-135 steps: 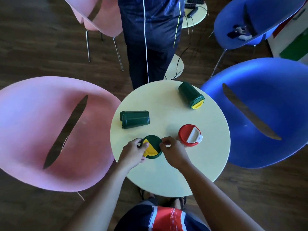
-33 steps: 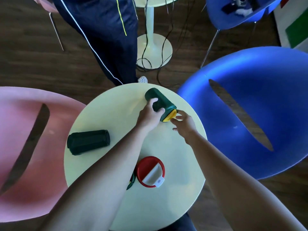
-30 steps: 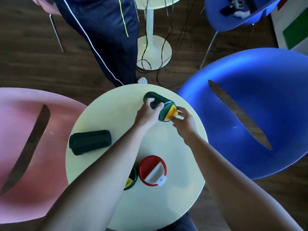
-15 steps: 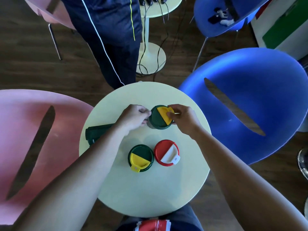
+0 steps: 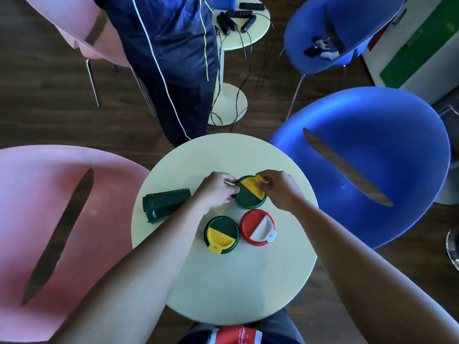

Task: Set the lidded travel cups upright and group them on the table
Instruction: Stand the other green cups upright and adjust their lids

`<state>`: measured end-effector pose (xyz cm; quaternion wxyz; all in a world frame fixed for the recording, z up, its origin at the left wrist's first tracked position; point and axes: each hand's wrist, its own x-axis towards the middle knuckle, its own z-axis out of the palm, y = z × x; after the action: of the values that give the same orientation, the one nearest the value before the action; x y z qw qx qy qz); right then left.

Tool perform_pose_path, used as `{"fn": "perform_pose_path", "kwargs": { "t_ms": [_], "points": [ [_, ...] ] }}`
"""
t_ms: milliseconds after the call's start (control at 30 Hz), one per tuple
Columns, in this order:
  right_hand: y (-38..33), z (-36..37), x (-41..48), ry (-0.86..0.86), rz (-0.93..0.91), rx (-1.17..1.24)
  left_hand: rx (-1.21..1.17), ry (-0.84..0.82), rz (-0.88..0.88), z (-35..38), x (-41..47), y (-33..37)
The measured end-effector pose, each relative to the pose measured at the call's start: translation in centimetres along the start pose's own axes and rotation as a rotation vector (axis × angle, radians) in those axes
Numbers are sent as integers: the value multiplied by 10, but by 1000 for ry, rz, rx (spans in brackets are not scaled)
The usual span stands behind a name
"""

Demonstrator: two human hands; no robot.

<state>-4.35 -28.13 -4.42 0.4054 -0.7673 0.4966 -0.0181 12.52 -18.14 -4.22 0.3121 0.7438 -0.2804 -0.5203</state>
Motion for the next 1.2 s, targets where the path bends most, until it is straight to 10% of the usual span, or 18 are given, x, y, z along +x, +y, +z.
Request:
{"fn": "perform_pose_path", "kwargs": {
  "t_ms": [733,1067,1200],
  "points": [
    [10,3,2,6,60,93,242,81,44,5,8,-11],
    [-63,18,2,108,-170,25,14,252,5,-64,-38,-44],
    [-154,119,-14,-92,-268,4,-218,445,-138,-147,-87,-139]
  ]
}}
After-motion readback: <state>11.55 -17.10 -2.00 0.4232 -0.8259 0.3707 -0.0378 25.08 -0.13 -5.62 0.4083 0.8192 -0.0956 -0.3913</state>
